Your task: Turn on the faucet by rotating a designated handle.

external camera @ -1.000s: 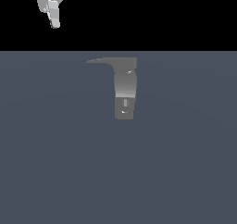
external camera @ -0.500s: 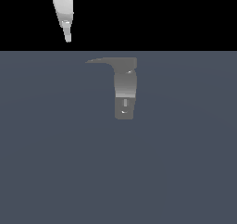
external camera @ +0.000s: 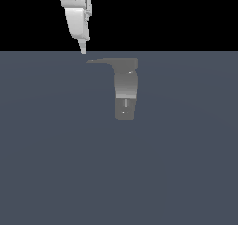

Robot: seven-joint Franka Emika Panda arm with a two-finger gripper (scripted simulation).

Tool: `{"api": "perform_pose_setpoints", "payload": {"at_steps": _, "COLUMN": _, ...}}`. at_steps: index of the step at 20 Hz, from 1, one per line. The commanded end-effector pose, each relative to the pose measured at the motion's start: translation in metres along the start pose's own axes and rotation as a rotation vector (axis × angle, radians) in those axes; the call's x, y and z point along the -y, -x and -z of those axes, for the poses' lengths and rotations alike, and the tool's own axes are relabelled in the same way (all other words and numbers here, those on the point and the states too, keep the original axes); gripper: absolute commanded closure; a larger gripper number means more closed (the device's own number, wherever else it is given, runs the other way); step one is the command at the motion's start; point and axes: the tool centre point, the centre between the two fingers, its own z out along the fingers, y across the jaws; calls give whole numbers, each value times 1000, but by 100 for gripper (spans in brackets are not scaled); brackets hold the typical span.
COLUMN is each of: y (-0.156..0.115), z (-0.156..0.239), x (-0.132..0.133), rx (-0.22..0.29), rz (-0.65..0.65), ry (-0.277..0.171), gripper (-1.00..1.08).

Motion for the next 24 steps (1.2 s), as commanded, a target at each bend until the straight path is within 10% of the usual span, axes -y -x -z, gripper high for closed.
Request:
{"api": "perform_pose_setpoints", "payload": {"at_steps": 1, "y": -11, "z": -9, "x": 15, "rx": -1, "rz": -66, "ry": 0, "gripper": 108}}
{"api": "perform_pose_setpoints", "payload": {"at_steps": 24, "y": -55, "z": -36, "x": 61, "rx": 2, "rz": -289, "ry": 1, "gripper": 108}}
